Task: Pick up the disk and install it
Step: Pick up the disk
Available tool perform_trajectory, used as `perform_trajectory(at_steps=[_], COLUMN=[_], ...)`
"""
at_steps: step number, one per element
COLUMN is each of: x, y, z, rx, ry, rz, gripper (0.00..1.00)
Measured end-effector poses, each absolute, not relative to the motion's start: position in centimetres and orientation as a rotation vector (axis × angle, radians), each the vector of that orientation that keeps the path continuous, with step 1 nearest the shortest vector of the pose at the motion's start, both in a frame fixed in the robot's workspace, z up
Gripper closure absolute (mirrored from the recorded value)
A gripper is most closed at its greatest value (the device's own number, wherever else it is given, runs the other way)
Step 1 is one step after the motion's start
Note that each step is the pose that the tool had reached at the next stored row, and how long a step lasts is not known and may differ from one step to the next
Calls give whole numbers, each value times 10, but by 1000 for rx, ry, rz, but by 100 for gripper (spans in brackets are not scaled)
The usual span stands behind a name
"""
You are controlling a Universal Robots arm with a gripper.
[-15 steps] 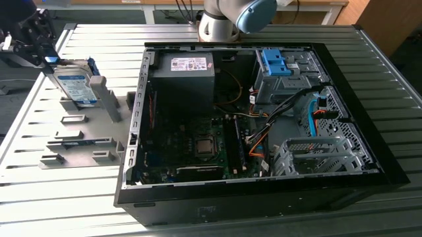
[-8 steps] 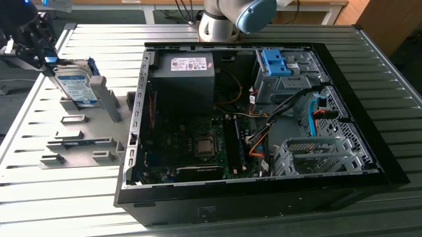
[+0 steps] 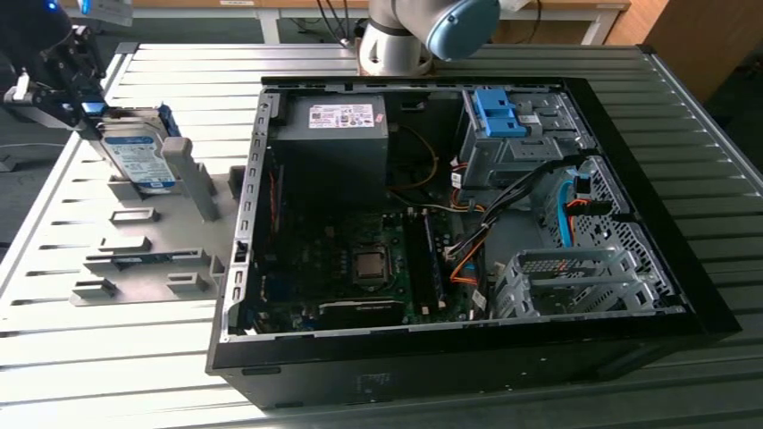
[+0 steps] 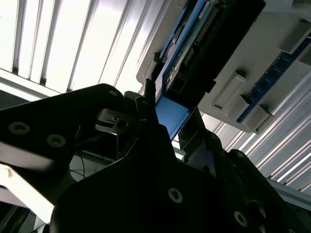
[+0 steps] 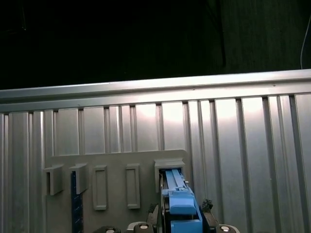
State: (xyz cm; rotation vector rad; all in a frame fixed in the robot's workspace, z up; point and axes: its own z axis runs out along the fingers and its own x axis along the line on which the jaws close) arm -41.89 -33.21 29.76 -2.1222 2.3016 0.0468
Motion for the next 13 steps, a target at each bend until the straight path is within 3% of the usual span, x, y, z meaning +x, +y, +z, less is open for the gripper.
perform_trajectory(at_steps=[13], x=[-419], y=[-332], z=[290], rx=[-2122], ry=[2301], rz=[46], gripper=[55])
